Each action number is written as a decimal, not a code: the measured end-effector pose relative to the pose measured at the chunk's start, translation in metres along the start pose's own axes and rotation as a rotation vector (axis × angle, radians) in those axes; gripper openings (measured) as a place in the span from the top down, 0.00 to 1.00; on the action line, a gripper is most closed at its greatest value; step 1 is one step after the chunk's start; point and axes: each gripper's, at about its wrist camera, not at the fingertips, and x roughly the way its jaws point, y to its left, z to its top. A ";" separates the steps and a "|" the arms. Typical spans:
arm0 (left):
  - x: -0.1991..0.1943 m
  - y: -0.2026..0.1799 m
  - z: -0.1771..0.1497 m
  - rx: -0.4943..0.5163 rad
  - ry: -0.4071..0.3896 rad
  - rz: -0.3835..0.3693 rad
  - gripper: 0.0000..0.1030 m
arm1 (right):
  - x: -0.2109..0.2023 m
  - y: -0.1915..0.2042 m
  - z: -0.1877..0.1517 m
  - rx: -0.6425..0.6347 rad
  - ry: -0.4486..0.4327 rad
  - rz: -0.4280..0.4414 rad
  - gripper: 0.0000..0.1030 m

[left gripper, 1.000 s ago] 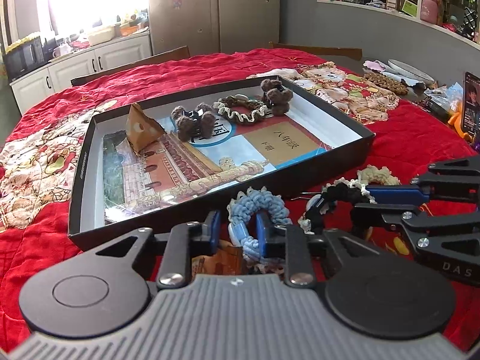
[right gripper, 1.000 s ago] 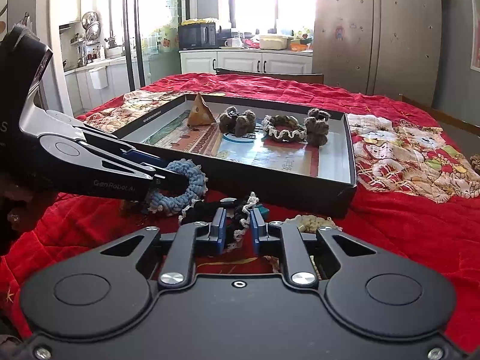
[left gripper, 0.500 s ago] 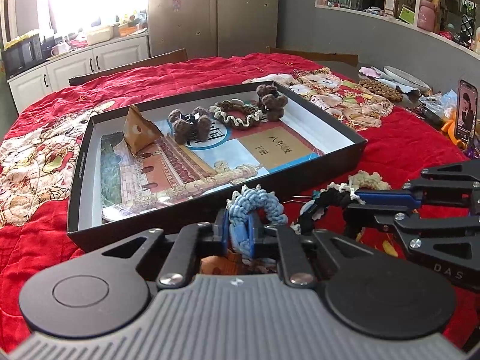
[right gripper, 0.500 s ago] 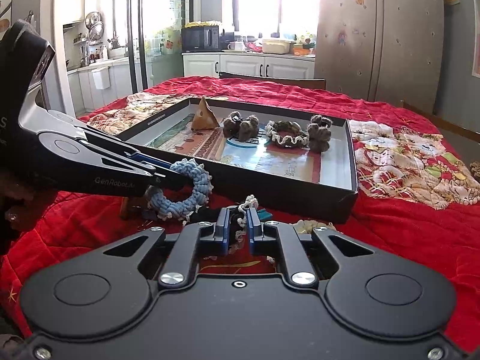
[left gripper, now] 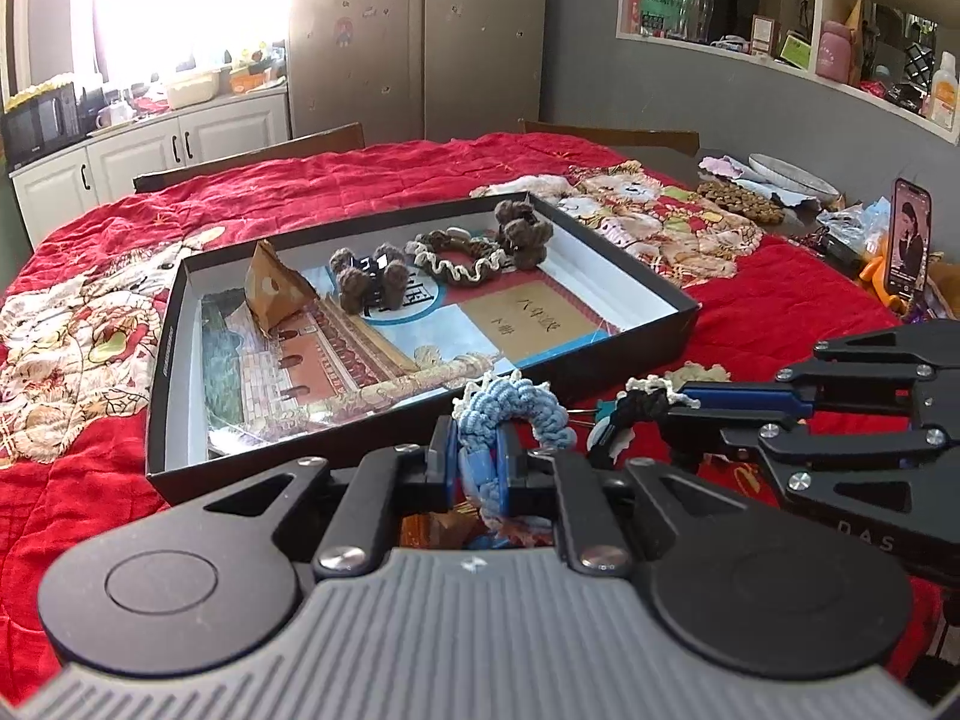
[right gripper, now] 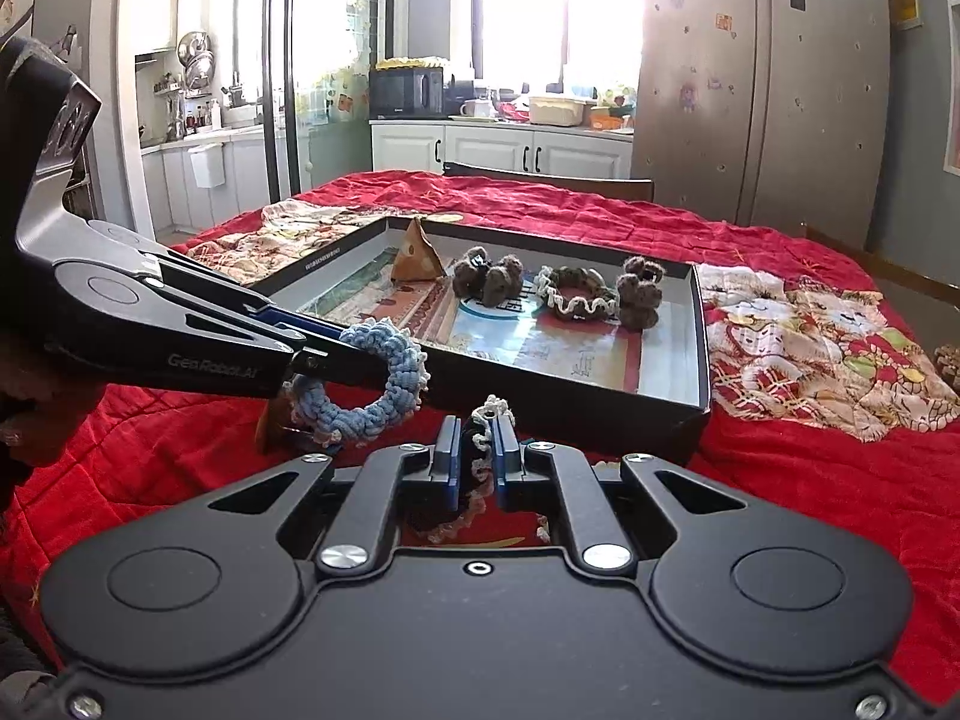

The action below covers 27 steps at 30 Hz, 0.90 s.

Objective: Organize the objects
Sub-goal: 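Lift and carry both scrunchies toward the black box with both grippers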

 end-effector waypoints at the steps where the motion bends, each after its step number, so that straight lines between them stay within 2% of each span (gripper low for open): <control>1: -0.002 0.000 0.001 0.001 -0.004 -0.001 0.85 | -0.001 0.000 0.001 -0.001 -0.004 0.000 0.90; 27: -0.037 0.001 0.008 -0.001 -0.083 -0.009 0.85 | -0.034 0.005 0.015 -0.018 -0.102 -0.013 0.90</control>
